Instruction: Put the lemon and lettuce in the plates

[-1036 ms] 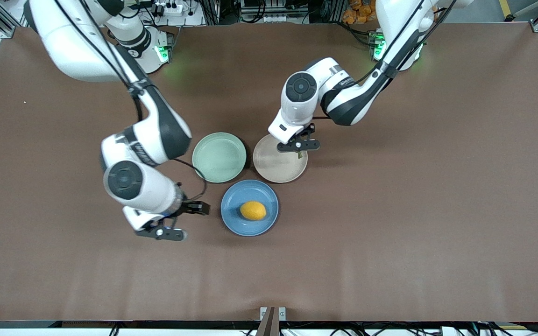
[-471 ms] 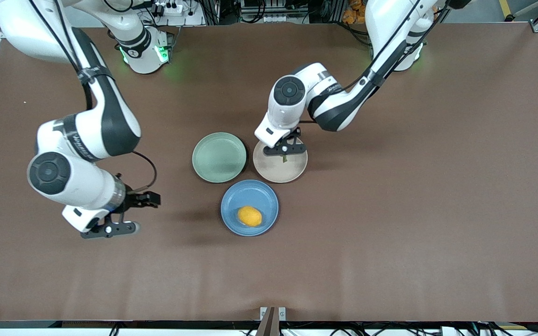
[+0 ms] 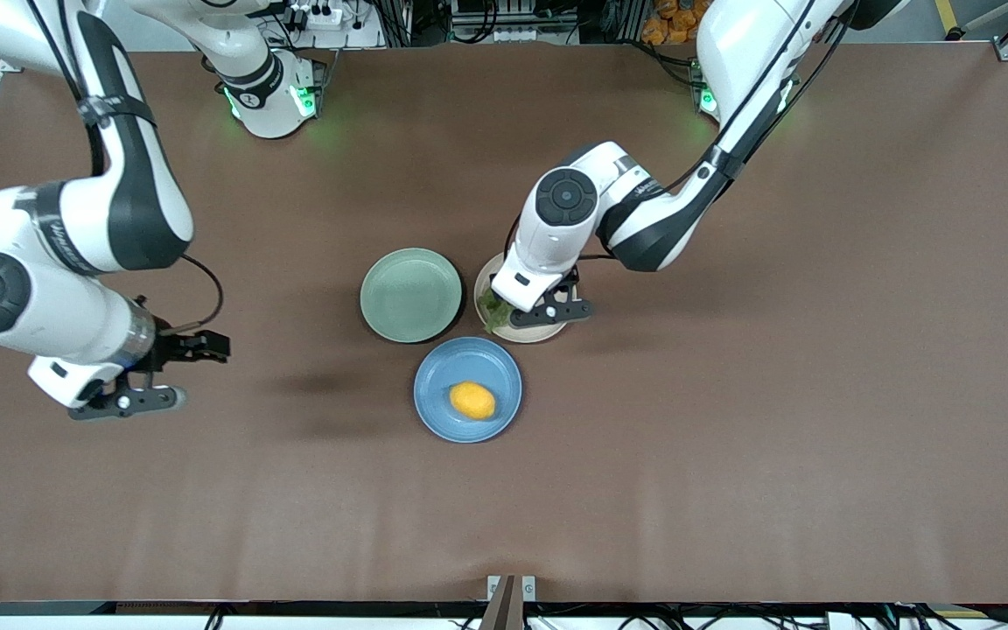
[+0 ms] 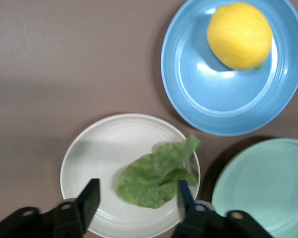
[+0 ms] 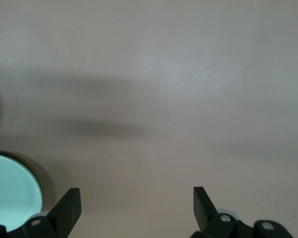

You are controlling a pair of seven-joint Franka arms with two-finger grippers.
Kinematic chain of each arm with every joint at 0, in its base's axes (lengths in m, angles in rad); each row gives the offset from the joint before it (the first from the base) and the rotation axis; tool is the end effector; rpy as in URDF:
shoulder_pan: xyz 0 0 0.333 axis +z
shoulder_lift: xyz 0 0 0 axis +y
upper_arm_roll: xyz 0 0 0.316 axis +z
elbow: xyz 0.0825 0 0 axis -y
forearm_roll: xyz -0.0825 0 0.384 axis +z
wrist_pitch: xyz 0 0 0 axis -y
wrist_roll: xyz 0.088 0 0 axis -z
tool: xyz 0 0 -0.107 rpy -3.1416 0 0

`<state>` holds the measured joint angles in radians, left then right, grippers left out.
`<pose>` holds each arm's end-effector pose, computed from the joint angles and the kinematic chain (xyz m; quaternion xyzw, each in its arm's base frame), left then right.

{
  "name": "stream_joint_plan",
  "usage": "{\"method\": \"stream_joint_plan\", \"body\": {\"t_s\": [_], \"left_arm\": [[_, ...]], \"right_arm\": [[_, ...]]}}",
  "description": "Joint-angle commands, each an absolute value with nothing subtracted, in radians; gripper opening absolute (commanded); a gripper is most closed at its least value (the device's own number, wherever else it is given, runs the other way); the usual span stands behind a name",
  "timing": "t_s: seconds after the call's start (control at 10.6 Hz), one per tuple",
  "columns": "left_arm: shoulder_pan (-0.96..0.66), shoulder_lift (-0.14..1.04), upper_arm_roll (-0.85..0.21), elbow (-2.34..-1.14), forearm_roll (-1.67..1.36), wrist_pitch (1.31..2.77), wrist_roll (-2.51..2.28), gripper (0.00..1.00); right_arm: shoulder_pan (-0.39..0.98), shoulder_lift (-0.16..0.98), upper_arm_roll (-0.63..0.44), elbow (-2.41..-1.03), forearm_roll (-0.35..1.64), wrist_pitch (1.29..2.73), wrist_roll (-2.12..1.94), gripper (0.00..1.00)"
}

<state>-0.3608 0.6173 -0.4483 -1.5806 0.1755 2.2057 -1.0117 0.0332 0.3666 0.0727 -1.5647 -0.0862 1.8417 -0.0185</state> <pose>0.5202 -0.4691 0.3114 0.9937 0.0921 -0.0199 0.0611 0.6544 0.0570 0.4264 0.9959 0.0736 -0.0429 0.0298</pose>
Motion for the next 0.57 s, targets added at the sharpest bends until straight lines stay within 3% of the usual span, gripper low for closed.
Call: {"method": "stream_joint_plan", "body": {"t_s": [0.0,0.47], "left_arm": [[-0.362,0.595,-0.418,-1.563,0.212,2.197,-1.039,1.0],[-0.322,0.519,-0.322,-1.565,0.212,2.181,-1.039,1.0]], "right_arm": [[0.018,0.276,0.035,-1.658,-0.061,1.847,-0.145,1.0],[-0.008,0.158,-0.008,-1.657,-0.061,1.706,-0.19,1.0]]}}
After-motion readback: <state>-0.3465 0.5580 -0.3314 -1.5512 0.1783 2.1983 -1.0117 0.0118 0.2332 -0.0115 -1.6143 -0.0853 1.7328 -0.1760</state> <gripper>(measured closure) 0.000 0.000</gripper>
